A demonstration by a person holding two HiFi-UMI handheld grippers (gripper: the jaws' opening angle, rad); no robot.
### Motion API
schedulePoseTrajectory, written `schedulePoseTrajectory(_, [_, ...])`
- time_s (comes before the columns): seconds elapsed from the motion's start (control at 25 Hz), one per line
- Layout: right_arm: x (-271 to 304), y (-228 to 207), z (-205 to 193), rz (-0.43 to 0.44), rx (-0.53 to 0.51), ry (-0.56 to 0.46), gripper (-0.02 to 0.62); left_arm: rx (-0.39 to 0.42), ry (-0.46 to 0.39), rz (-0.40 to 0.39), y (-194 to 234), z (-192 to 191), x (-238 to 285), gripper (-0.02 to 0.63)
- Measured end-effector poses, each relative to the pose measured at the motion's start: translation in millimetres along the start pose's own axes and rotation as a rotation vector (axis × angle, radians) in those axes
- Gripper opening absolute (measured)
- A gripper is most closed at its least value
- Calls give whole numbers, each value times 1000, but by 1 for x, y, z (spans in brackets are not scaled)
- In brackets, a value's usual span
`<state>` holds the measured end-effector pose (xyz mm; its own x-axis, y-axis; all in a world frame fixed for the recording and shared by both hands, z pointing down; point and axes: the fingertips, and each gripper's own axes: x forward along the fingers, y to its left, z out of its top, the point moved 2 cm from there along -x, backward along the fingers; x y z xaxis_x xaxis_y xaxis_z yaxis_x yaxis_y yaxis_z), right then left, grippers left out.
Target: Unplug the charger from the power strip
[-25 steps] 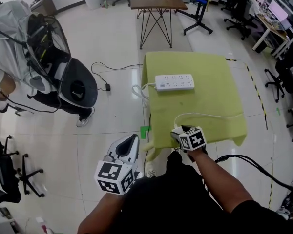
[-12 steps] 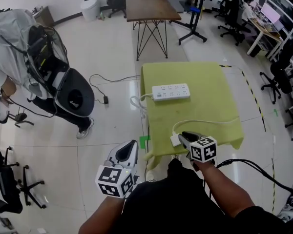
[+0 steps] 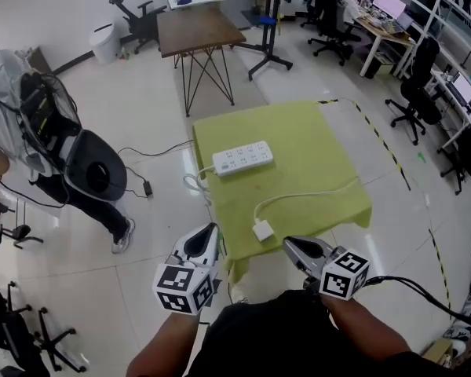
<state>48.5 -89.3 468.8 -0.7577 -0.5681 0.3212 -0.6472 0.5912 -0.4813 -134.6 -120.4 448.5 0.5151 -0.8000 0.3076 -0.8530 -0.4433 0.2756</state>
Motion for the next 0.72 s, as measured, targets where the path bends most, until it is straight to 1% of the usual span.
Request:
schedulePoseTrajectory(0.12, [-15,14,8,-9,-74,-6,2,-3,-10,-10,-9,2,2,6])
schedulePoseTrajectory(0.32, [-43,27,17,0,-104,-12,2,-45,-22,-2,-29,-9,2,6])
schedulePoseTrajectory(0.52, [-85,39,-3,-1,-171,-4,2,-52,-45,20,-65,-20,-8,6])
schedulePoseTrajectory(0.72, [-132,42,-34,3,-172,8,1,-40,-25,30,-120,-45,-34,6])
